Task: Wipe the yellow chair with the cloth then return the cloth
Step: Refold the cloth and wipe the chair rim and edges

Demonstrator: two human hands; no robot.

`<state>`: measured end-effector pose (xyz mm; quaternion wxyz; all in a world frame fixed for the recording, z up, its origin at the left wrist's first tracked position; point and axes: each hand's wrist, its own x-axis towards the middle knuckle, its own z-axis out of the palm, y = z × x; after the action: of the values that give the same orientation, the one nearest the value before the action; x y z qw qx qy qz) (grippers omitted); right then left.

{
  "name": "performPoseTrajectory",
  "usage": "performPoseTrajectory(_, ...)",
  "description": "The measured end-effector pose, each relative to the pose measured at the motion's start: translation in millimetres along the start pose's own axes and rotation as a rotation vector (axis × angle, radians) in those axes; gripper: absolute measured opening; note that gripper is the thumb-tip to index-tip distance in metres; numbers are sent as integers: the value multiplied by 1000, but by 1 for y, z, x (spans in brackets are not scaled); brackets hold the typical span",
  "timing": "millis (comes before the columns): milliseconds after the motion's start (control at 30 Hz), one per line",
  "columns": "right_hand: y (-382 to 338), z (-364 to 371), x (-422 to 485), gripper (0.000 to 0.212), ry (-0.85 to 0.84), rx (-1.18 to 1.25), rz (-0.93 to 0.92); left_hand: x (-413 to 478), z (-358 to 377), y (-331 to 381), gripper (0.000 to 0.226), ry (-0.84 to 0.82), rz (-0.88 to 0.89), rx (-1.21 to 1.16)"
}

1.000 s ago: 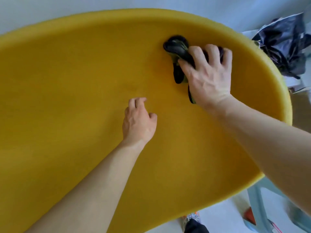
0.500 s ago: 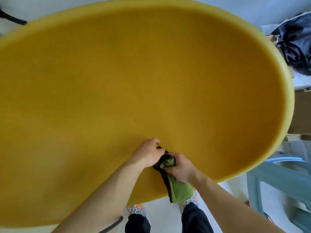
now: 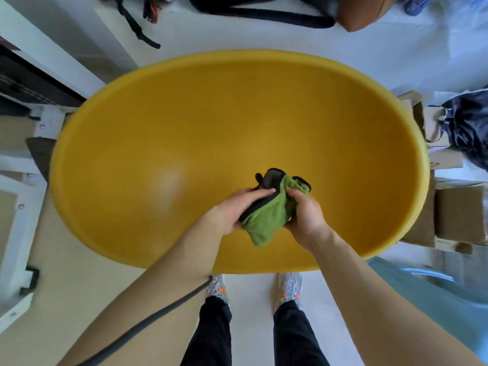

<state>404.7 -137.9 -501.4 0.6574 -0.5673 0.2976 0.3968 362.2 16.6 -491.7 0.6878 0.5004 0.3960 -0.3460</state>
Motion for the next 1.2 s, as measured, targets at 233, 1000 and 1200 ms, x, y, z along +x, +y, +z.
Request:
performPoseTrajectory(233,-18,48,-24,33,-142,-127,65,-67,-60,6,34,48,78,-297)
performPoseTrajectory(1000,108,367,-20,26,-297,-449,-207,-182,-381,-109,55,1162,469,-387)
performPoseTrajectory(1200,137,363,0,64,-122,-917,-439,-117,-344,-99,95,1065,417,11)
